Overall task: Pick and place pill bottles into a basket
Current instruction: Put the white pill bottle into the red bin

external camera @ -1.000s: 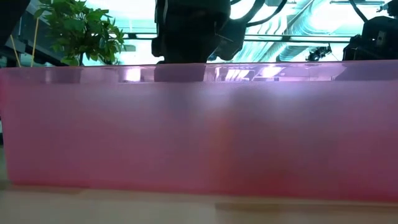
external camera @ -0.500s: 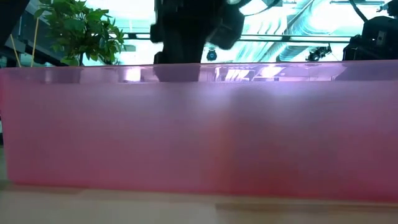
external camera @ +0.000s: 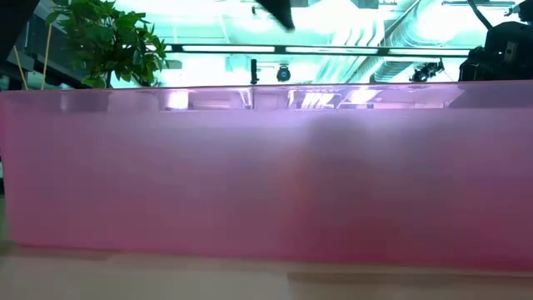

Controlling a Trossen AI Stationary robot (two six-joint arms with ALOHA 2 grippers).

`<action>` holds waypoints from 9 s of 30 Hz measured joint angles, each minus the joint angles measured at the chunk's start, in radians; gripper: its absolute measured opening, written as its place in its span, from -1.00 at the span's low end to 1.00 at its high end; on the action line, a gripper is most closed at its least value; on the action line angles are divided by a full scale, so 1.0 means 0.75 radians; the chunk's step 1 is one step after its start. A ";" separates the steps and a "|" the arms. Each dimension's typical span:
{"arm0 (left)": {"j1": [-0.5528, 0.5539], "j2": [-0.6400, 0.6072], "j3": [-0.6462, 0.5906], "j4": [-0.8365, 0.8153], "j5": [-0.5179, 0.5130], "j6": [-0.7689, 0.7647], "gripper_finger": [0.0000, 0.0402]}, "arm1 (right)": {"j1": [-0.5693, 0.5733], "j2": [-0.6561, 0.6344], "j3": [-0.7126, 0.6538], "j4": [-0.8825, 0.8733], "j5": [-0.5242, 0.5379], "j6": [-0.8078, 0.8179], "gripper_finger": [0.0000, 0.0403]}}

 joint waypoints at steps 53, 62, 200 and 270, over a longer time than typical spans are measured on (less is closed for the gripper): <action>1.020 -0.275 0.039 0.594 0.280 0.030 0.77 | 0.001 0.045 0.001 0.003 -0.010 0.000 -0.30; 0.997 -0.089 0.039 0.439 0.309 0.037 0.77 | 0.001 0.044 0.001 0.004 -0.018 0.007 -0.30; 0.829 0.296 0.099 0.269 0.266 0.092 -0.04 | 0.001 0.045 0.001 -0.002 -0.009 0.000 -0.30; 0.251 -0.810 0.095 0.959 0.900 0.601 -0.04 | 0.000 0.045 0.001 -0.001 -0.009 -0.027 -0.30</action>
